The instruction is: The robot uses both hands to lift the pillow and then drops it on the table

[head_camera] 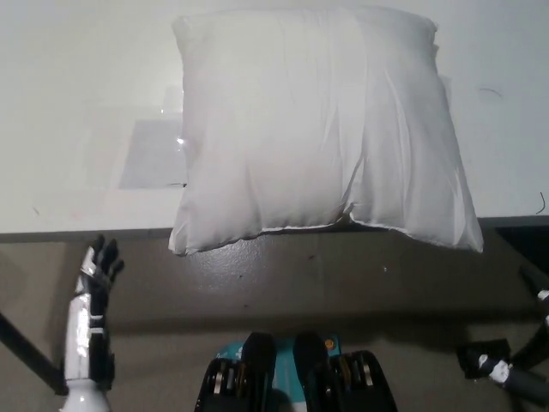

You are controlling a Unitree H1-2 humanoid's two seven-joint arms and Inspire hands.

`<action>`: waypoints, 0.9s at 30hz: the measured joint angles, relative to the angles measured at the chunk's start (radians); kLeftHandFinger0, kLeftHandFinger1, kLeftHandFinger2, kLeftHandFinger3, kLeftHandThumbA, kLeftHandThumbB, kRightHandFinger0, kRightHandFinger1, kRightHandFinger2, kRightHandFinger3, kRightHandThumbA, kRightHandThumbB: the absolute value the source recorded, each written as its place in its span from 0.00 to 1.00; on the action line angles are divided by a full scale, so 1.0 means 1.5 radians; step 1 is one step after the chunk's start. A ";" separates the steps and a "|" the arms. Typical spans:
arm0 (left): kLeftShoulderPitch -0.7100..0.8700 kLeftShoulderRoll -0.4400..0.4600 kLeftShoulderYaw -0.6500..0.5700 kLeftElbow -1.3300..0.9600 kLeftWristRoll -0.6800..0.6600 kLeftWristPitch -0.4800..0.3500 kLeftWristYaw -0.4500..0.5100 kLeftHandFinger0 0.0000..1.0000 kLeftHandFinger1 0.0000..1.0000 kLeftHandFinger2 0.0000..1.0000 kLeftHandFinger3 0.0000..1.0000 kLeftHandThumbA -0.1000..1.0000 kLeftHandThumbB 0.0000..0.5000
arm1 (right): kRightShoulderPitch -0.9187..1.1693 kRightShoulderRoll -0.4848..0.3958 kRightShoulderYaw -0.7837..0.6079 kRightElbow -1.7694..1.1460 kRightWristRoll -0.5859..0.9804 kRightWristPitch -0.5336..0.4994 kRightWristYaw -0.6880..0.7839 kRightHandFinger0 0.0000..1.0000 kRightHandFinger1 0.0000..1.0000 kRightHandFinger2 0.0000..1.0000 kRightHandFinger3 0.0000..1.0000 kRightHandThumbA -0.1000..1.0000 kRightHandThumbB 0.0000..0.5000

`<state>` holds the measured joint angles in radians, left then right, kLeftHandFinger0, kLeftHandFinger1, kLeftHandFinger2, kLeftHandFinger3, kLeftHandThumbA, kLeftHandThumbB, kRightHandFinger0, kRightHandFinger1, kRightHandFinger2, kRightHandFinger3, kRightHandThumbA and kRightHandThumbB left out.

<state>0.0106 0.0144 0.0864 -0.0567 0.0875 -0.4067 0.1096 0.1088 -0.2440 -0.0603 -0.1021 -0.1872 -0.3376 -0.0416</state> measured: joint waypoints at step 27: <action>-0.510 0.121 0.087 0.108 -0.008 0.153 0.009 1.00 1.00 1.00 1.00 1.00 0.23 | -0.577 -0.141 -0.002 0.112 -0.030 0.293 0.086 1.00 1.00 1.00 1.00 1.00 0.93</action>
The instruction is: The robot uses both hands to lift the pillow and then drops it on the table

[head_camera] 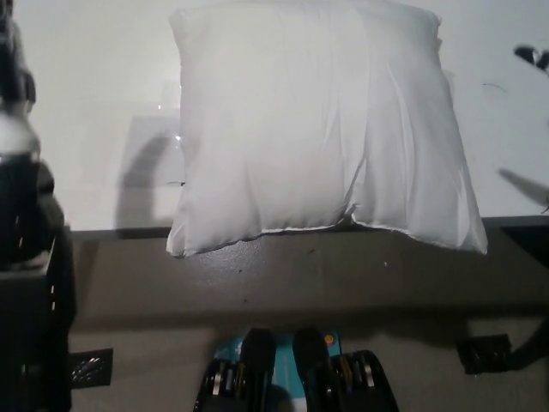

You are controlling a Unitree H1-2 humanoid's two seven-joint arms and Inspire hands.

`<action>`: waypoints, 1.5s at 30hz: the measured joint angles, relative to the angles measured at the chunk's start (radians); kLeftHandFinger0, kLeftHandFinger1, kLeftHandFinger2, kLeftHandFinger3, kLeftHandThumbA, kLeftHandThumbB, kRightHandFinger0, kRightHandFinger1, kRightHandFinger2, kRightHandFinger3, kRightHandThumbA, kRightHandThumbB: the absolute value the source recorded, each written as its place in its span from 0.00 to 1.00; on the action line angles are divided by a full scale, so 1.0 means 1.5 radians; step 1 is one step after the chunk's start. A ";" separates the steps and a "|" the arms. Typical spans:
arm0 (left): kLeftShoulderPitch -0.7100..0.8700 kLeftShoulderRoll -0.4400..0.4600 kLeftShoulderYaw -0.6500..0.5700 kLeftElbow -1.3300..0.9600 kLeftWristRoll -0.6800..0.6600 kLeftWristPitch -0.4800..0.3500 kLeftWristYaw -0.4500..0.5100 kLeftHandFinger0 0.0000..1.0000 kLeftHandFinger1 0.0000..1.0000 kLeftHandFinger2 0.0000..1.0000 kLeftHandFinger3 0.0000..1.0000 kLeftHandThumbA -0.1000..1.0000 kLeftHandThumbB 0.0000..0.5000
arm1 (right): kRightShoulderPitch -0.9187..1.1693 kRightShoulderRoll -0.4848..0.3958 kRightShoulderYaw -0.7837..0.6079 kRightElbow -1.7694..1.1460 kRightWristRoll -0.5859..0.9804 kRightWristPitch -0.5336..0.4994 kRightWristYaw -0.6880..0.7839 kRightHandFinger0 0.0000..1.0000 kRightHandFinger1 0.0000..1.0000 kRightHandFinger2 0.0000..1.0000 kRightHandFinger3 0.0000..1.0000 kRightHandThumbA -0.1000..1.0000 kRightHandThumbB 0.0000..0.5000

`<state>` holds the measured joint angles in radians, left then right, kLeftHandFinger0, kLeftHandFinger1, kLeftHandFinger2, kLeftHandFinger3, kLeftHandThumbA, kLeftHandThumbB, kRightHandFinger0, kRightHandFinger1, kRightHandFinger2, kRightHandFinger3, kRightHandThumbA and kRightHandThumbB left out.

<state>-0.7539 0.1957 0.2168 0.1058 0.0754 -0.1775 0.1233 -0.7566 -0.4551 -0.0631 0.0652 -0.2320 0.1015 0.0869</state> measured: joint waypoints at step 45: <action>-0.080 -0.063 -0.013 0.748 -0.076 -0.180 0.011 1.00 1.00 1.00 1.00 1.00 0.26 | -0.069 0.171 0.091 0.675 0.008 -0.178 -0.126 1.00 1.00 1.00 1.00 1.00 0.70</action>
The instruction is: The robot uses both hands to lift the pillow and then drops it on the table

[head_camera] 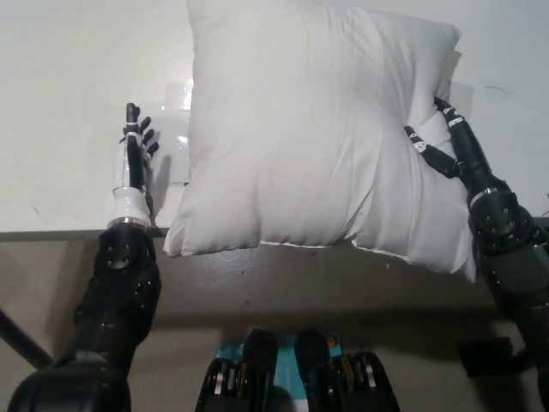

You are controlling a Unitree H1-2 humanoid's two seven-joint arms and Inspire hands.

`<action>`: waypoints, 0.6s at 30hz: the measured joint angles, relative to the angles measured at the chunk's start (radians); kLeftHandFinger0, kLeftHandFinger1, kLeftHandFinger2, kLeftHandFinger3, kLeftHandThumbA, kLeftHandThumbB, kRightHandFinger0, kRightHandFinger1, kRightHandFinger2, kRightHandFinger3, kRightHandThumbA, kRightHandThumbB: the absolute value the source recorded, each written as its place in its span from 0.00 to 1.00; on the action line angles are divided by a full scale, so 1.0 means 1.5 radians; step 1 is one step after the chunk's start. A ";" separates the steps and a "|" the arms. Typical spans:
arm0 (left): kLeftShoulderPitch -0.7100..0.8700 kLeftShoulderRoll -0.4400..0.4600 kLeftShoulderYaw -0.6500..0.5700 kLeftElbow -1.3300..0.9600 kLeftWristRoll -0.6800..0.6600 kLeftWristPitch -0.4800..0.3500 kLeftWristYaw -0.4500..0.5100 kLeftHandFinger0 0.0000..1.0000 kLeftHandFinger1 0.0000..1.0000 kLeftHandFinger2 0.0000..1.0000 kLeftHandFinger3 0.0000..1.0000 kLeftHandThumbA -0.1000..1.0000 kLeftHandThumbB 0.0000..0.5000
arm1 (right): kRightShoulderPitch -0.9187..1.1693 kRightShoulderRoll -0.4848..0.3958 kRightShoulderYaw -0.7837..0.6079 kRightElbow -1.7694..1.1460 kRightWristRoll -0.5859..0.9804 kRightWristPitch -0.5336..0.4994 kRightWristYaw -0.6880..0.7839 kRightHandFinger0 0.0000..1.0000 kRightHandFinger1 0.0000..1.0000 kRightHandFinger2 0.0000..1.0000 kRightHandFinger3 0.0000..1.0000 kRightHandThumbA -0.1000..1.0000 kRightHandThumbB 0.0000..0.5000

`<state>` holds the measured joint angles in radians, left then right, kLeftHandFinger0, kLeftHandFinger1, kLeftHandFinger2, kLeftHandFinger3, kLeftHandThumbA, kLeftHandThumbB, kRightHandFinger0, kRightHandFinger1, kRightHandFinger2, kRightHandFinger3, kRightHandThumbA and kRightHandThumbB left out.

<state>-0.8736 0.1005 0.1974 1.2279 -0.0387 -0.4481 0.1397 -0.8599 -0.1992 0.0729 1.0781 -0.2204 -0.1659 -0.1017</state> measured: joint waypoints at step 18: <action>-0.031 -0.102 -0.040 -0.024 -0.036 0.051 -0.014 1.00 1.00 1.00 1.00 1.00 0.12 | -0.013 0.056 -0.086 0.045 0.094 -0.068 -0.019 1.00 1.00 1.00 1.00 1.00 0.68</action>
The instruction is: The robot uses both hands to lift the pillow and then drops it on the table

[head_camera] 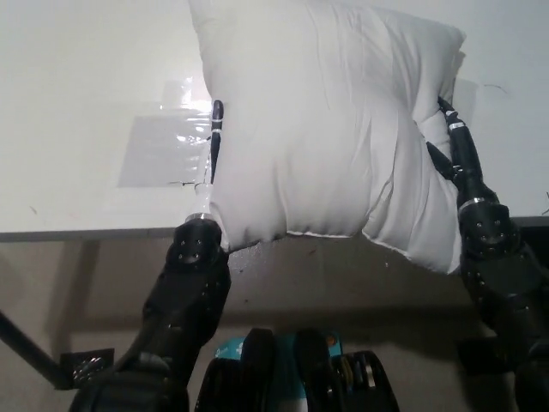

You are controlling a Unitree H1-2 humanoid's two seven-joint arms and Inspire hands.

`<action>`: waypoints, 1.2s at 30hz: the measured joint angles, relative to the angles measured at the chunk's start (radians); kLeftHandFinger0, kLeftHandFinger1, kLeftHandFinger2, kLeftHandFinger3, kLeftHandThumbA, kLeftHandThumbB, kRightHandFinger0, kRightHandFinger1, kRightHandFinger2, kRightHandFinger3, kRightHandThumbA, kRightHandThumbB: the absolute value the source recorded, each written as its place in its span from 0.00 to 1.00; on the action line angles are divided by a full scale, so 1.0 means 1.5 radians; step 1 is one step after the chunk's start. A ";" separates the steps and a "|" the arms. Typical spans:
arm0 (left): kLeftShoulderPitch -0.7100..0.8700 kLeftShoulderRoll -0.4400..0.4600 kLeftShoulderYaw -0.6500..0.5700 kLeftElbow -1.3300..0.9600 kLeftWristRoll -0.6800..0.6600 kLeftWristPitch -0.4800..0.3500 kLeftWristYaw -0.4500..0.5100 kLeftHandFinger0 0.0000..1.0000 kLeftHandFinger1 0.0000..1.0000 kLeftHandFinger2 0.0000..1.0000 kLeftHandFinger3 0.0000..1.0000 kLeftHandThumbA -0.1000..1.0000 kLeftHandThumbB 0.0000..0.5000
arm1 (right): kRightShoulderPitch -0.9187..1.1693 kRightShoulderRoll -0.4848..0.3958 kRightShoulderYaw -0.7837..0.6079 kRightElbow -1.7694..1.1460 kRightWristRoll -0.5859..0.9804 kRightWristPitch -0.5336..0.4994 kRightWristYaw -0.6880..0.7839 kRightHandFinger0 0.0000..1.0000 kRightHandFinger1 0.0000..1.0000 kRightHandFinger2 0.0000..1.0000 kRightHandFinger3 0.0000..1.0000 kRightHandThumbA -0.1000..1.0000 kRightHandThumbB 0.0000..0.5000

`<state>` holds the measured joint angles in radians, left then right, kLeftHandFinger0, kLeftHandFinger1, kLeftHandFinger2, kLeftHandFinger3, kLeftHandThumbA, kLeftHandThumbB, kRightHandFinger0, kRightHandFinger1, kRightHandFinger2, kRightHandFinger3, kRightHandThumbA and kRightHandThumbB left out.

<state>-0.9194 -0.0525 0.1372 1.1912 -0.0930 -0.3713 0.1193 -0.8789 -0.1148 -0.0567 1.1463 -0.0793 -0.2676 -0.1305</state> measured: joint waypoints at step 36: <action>0.037 -0.033 -0.016 -0.285 -0.034 0.027 0.070 1.00 1.00 1.00 1.00 1.00 0.47 | 0.021 0.039 -0.047 -0.399 0.108 0.130 0.001 1.00 1.00 1.00 1.00 1.00 0.89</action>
<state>-0.8645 -0.1015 0.1125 0.7638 -0.1434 -0.3302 0.2250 -0.8478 -0.0565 -0.1267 0.5478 0.0824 -0.0720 -0.1295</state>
